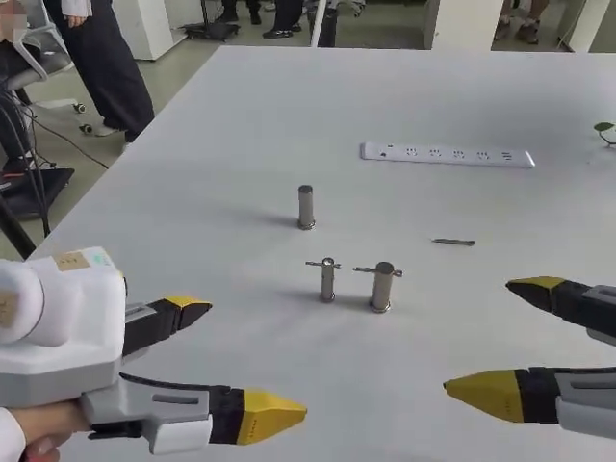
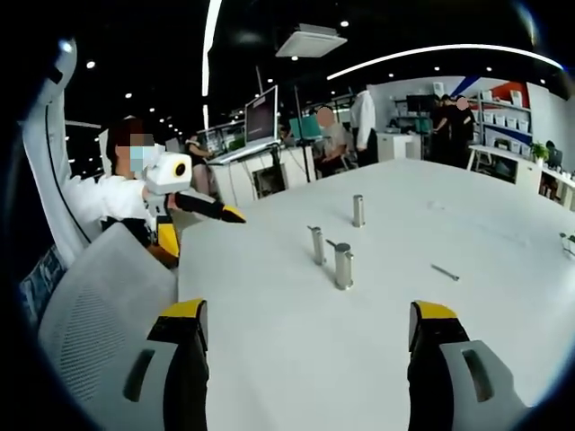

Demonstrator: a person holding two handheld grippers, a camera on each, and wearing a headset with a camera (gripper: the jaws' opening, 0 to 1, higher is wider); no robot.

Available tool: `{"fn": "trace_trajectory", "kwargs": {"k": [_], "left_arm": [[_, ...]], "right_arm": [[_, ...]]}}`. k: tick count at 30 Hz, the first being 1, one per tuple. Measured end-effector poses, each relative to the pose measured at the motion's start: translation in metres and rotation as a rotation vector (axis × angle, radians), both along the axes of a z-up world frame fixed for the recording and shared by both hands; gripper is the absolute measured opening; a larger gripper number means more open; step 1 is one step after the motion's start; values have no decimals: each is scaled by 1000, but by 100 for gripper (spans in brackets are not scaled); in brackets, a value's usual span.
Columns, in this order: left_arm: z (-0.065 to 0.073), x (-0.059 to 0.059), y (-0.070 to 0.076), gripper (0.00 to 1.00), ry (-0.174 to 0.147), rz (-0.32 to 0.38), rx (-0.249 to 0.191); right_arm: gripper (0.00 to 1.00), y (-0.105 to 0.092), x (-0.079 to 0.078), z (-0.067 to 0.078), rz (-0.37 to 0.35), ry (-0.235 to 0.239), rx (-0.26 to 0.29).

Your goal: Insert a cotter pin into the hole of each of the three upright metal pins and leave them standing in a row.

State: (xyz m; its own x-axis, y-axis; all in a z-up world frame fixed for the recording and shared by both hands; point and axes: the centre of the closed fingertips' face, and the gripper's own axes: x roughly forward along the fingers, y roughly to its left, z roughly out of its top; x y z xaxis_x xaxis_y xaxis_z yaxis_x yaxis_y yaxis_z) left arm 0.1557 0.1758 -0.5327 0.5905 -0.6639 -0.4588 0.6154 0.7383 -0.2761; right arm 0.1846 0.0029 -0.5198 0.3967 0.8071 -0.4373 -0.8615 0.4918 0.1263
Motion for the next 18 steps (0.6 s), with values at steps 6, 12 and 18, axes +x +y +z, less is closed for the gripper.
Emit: {"fn": "trace_trajectory", "kwargs": {"k": [6, 12, 18], "left_arm": [[12, 7, -1, 99, -16, 34, -57], [15, 12, 1, 99, -18, 43, -67], [25, 28, 7, 99, -49, 51, -57]], "right_arm": [[93, -9, 2, 4, -60, -7, 21], [95, -12, -3, 1, -67, 2, 22], [96, -12, -7, -4, -82, 24, 31]]}}
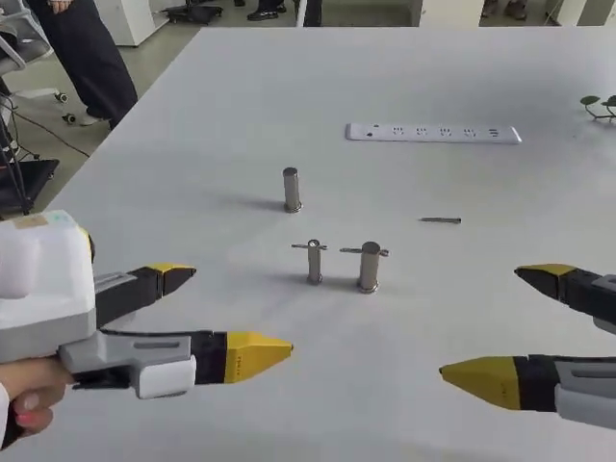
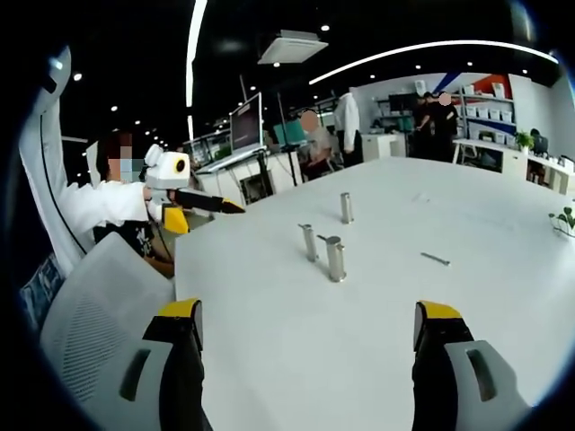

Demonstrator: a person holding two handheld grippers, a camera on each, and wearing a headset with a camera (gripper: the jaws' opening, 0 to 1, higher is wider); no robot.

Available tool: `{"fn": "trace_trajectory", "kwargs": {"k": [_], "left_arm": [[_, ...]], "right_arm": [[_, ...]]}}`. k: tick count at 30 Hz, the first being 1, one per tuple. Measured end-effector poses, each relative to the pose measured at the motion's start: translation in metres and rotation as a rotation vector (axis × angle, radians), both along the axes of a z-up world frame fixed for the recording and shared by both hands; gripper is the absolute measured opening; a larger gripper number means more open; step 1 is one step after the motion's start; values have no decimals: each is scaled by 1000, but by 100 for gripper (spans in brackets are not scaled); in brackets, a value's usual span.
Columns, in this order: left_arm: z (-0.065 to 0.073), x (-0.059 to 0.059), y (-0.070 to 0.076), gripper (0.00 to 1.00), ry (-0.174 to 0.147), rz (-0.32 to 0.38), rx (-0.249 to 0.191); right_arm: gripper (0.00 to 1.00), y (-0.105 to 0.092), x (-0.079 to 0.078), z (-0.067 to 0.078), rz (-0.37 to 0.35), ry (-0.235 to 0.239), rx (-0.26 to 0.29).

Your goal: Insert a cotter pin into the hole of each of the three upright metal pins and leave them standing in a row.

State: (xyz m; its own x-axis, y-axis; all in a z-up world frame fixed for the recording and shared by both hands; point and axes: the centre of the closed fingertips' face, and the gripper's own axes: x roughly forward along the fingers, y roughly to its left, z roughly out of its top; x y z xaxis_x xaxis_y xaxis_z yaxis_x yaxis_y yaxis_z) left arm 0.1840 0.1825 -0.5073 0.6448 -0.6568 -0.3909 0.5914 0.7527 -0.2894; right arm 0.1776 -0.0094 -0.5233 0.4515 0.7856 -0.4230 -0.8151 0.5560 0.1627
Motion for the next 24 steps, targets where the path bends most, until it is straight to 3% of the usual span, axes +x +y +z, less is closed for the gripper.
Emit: {"fn": "trace_trajectory", "kwargs": {"k": [5, 10, 18, 24], "left_arm": [[17, 31, 10, 92, -37, 54, -32], [25, 65, 18, 92, -76, 79, -13], [15, 117, 23, 89, -77, 116, 9], [5, 145, 14, 83, -61, 88, 42]], "right_arm": [[96, -1, -1, -3, -5, 7, -6], [95, -4, -1, -4, -15, 14, -10], [94, -11, 4, -3, -33, 16, -20], [94, -15, 0, -5, -30, 27, -34]]}}
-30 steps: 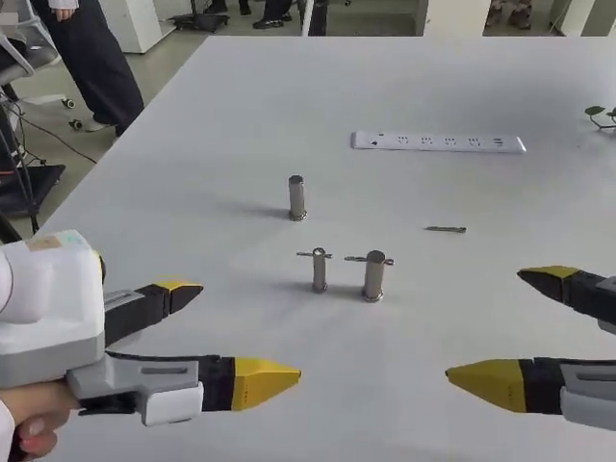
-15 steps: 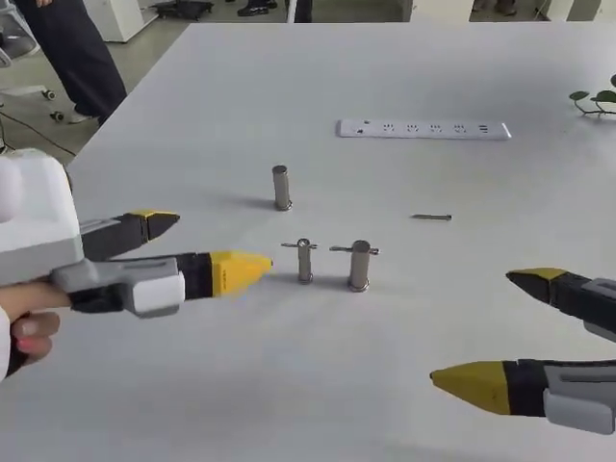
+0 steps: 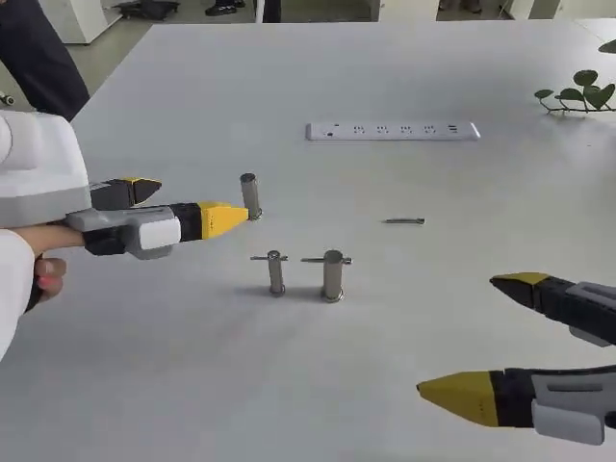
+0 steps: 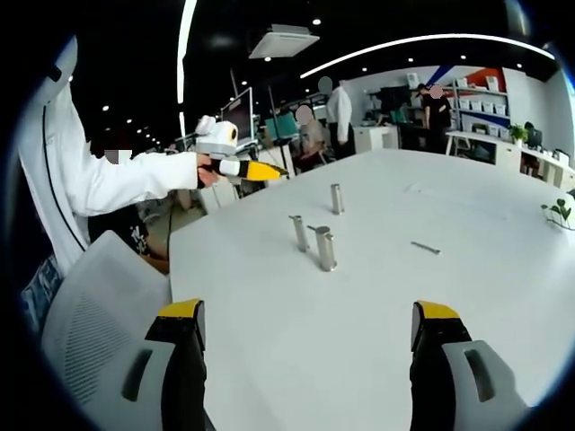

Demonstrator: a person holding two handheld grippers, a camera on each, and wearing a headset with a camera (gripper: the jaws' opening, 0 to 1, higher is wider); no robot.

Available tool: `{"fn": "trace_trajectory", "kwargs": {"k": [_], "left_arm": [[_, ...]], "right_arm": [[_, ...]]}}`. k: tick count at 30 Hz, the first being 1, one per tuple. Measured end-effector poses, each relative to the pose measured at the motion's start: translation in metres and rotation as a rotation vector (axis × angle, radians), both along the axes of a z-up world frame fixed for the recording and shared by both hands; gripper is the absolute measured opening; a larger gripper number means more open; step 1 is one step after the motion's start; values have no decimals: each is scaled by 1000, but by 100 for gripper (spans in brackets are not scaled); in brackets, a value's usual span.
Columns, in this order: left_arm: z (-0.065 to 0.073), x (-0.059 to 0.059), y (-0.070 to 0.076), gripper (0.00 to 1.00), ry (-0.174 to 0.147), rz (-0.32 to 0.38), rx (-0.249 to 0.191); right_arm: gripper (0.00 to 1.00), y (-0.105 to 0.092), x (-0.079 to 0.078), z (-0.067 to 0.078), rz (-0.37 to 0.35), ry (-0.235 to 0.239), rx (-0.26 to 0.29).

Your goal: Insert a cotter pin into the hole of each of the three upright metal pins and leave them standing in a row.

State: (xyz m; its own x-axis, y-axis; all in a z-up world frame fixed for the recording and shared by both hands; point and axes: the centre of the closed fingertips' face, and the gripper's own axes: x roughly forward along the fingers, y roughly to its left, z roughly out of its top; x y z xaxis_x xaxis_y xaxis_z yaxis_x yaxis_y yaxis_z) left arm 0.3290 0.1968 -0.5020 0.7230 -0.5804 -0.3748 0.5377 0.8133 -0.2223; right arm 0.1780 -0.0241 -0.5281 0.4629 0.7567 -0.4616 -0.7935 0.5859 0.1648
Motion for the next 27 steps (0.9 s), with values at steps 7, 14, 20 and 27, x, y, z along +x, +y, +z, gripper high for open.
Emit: {"fn": "trace_trajectory", "kwargs": {"k": [7, 14, 20, 27], "left_arm": [[-17, 30, -10, 76, 5, -22, 69], [-31, 55, -4, 62, -40, -29, 213], [-49, 66, -8, 53, -6, -36, 233], [-61, 73, -16, 42, -15, -49, 271]], "right_arm": [[93, -5, -4, -6, -1, 13, -20], [91, -12, -2, -6, -24, 18, -18], [91, -13, -4, -12, -8, 33, -39], [89, -11, 1, -6, -4, 15, -11]]}}
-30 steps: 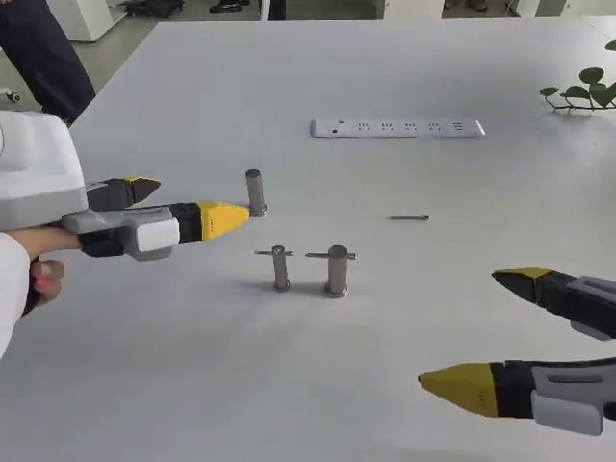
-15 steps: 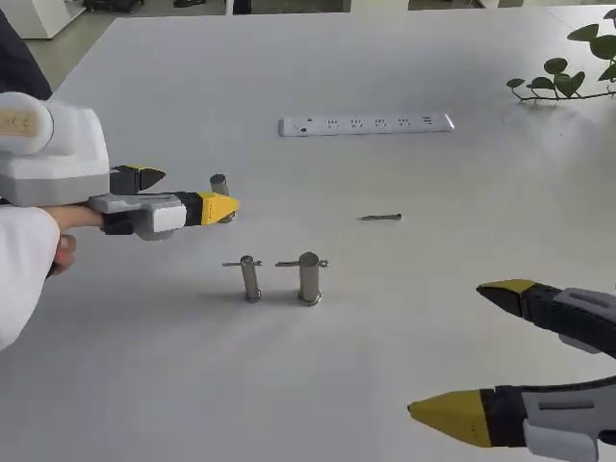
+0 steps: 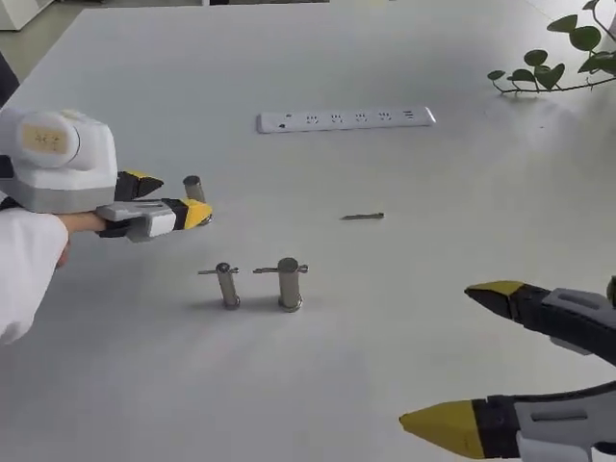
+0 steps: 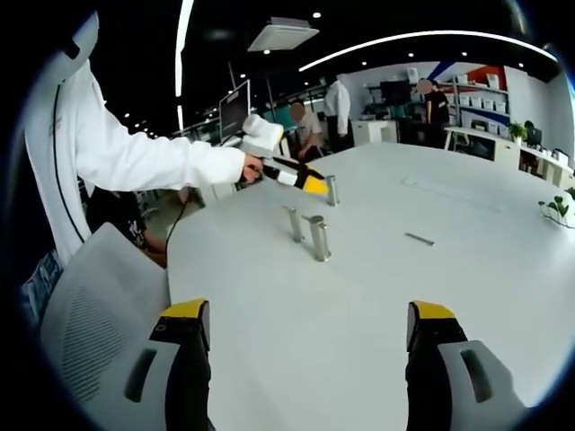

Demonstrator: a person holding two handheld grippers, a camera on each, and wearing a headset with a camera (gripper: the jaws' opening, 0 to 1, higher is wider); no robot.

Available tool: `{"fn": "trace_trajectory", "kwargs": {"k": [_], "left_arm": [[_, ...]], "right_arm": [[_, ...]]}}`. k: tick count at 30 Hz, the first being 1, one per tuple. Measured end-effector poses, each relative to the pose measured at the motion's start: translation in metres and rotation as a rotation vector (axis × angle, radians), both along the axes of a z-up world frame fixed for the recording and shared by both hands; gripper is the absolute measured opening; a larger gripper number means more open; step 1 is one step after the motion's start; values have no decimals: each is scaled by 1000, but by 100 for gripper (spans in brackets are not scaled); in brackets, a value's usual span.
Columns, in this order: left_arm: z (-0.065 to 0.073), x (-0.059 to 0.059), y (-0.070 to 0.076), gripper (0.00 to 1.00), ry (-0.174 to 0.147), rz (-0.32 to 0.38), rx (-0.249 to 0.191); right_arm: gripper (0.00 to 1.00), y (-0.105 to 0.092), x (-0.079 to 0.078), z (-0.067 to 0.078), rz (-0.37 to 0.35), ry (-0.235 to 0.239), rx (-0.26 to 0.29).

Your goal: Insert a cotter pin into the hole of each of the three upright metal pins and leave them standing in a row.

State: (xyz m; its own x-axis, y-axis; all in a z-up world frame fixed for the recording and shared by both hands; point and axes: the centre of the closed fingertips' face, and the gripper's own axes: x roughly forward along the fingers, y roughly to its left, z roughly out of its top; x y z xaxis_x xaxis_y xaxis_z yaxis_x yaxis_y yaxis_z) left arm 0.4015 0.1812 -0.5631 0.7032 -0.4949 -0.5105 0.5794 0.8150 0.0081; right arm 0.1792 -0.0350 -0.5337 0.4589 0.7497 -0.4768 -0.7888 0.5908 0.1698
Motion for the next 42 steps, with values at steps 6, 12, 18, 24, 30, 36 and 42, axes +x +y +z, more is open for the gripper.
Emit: {"fn": "trace_trajectory", "kwargs": {"k": [6, 12, 18, 24, 30, 36, 42], "left_arm": [[-4, 9, 2, 35, -9, 3, 11], [-3, 14, 4, 25, -21, -13, 47], [-2, 15, 1, 23, -31, -42, 62], [-4, 12, -9, 11, -15, -71, 36], [-5, 15, -9, 11, -20, -43, 40], [-6, 15, -2, 11, 17, 15, 42], [2, 5, 6, 10, -16, -21, 111]], "right_arm": [[90, 0, -4, -8, 10, 23, -18], [91, 1, -6, -13, 8, 39, -19], [89, 4, -6, -11, 6, 31, -6], [86, 4, -6, -11, -2, 32, 4], [86, 6, -9, -13, 3, 33, 0], [85, 7, -11, -12, 13, 29, -2], [85, 7, -9, -8, 8, 17, 3]]}}
